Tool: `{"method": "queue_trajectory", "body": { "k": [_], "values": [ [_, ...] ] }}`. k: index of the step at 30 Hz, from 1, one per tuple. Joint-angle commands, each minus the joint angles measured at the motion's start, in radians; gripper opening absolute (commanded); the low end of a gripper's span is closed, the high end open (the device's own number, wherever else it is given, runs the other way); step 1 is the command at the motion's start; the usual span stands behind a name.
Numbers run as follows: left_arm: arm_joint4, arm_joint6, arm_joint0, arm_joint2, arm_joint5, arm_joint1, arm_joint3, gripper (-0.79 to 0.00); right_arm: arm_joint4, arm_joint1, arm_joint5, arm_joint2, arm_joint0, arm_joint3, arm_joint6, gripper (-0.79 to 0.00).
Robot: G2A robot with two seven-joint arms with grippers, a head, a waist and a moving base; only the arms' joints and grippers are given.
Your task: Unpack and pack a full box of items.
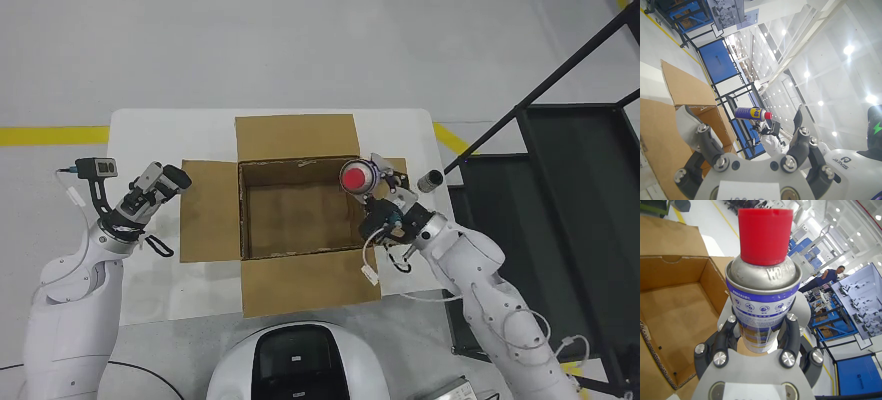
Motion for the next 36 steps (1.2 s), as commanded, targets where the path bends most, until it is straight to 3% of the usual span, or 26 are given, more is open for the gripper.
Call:
{"method": "queue_trajectory", "body": {
  "k": [1, 7, 23, 26, 32, 36],
  "values": [
    [0.000, 0.000, 0.000, 0.000, 0.000, 0.000, 0.000, 0.000, -0.009, -0.005, -0.014, -0.036, 0.032, -0.022, 0.089, -0.785],
    [0.000, 0.000, 0.000, 0.000, 0.000, 0.000, 0.000, 0.000, 0.077, -0.017, -0.102, -0.095, 0.086, -0.006, 0.245, -0.785],
    [0.000, 0.000, 0.000, 0.000, 0.000, 0.000, 0.000, 0.000, 0.103, -0.017, -0.122, -0.094, 0.087, -0.003, 0.250, -0.785],
    [0.000, 0.000, 0.000, 0.000, 0.000, 0.000, 0.000, 0.000, 0.114, -0.017, -0.168, -0.102, 0.100, -0.006, 0.277, -0.785],
    [0.000, 0.000, 0.000, 0.000, 0.000, 0.000, 0.000, 0.000, 0.177, -0.029, -0.412, -0.209, 0.246, 0.013, 0.514, -0.785],
    [0.000, 0.000, 0.000, 0.000, 0.000, 0.000, 0.000, 0.000, 0.301, -0.060, -0.477, -0.331, 0.384, 0.135, 0.694, -0.785]
  ]
}}
